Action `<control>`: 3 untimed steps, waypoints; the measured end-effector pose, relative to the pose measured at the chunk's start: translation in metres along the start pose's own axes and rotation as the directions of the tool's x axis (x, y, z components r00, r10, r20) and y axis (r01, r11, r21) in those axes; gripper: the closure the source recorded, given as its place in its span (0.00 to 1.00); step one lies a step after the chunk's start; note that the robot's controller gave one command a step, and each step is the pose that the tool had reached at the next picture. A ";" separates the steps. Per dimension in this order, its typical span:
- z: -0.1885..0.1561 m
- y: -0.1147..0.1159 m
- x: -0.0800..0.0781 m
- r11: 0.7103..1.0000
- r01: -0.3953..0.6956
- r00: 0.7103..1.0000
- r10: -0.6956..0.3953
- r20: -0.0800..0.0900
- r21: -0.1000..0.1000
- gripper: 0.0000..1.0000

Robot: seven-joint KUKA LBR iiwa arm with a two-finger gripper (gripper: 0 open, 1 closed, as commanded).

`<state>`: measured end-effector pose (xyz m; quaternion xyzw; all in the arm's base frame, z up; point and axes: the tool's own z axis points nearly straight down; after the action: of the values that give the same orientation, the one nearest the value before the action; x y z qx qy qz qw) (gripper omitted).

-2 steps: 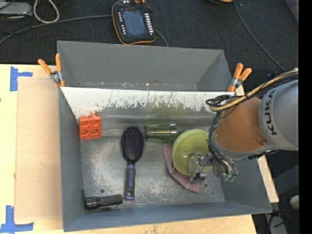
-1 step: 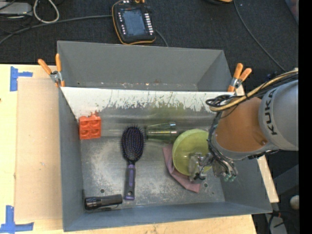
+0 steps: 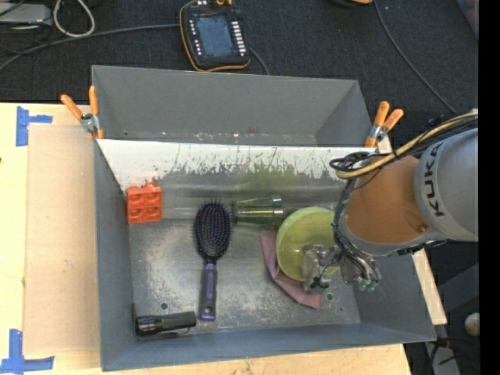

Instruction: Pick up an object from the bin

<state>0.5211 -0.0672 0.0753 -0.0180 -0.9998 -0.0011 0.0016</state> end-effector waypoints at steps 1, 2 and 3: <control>-0.040 -0.056 0.017 0.997 0.071 0.997 -0.071 -0.002 -0.001 1.00; -0.040 -0.056 0.017 0.997 0.071 0.997 -0.071 -0.002 -0.001 1.00; 0.000 -0.075 0.038 0.998 0.068 0.998 -0.068 -0.006 -0.003 1.00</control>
Offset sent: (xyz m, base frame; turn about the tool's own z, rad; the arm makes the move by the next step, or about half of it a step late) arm 0.0000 0.0000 0.0000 0.0000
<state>0.4809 -0.1407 0.0753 0.0159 -0.9999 -0.0025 0.0046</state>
